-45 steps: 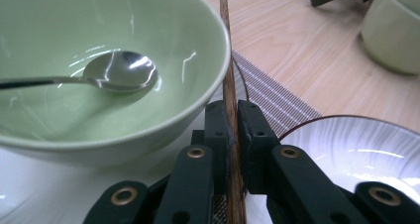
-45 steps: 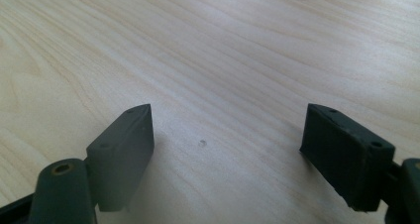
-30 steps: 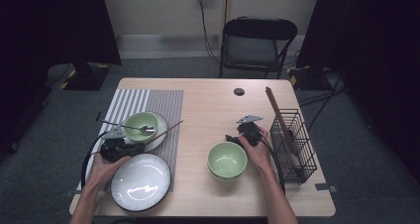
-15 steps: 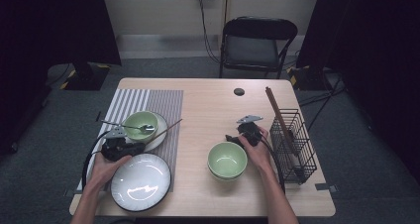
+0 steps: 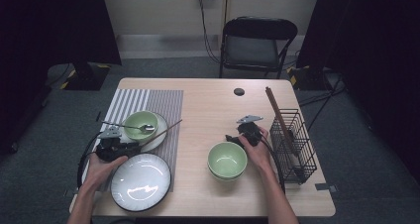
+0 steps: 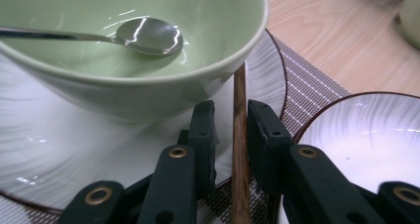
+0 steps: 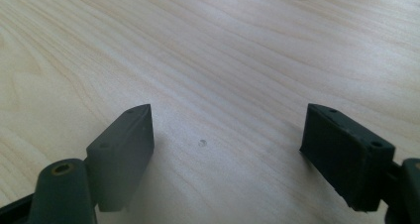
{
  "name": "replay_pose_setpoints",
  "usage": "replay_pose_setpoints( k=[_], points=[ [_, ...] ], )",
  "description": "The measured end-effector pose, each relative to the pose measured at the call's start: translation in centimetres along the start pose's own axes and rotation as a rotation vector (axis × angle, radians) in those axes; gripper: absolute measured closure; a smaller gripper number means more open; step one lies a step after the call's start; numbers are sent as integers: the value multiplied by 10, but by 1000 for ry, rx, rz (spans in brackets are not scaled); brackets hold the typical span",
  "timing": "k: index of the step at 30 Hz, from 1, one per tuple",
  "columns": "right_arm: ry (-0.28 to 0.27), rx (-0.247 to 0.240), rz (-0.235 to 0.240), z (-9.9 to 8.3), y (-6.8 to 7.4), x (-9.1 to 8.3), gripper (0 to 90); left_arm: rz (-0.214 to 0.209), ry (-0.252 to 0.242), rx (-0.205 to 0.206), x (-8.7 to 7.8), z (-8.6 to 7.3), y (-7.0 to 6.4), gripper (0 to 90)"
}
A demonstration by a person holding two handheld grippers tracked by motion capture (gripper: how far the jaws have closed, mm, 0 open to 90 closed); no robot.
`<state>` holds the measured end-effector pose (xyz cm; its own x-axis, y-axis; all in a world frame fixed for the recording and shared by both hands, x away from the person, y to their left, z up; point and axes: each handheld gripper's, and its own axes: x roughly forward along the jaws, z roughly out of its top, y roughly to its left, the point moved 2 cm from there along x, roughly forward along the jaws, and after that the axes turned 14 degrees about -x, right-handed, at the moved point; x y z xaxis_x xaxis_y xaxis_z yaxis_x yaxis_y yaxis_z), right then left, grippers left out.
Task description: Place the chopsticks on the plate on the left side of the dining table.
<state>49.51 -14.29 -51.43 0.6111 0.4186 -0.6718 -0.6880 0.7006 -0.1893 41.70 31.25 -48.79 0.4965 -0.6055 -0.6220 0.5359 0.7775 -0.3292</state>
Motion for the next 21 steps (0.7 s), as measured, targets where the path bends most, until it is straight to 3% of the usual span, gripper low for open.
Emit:
replay_pose_setpoints(
  k=[5, 21],
  points=[
    [0, 0, 0, 0, 0, 0, 198, -9, 3, 1, 0, 0, 1, 810],
    [0, 0, 0, 0, 0, 0, 198, -9, 8, 1, -1, 0, 2, 814]
  ],
)
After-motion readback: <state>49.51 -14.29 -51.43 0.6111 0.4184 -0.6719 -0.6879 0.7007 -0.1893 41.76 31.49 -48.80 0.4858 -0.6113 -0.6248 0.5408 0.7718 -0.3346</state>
